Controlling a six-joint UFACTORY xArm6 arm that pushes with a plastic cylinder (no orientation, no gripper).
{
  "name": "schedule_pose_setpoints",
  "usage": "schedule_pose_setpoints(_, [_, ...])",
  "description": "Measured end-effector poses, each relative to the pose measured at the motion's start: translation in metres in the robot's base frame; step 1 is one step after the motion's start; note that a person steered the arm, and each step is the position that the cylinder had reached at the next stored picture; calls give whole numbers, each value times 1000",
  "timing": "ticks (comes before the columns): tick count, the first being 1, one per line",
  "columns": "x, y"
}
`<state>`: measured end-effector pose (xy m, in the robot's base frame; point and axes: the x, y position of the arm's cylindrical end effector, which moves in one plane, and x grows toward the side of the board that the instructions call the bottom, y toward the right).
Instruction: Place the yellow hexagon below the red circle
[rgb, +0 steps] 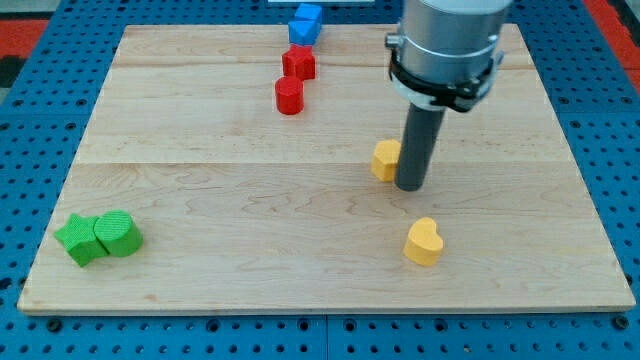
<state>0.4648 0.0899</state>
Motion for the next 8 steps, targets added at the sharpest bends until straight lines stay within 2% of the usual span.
schedule_pose_setpoints(1, [-22,-21])
schedule_pose_setpoints(3, [-60,-20])
schedule_pose_setpoints(4, [-65,-40])
schedule_pose_setpoints(6, [-83,-33])
schedule_pose_setpoints(8, [-83,-27])
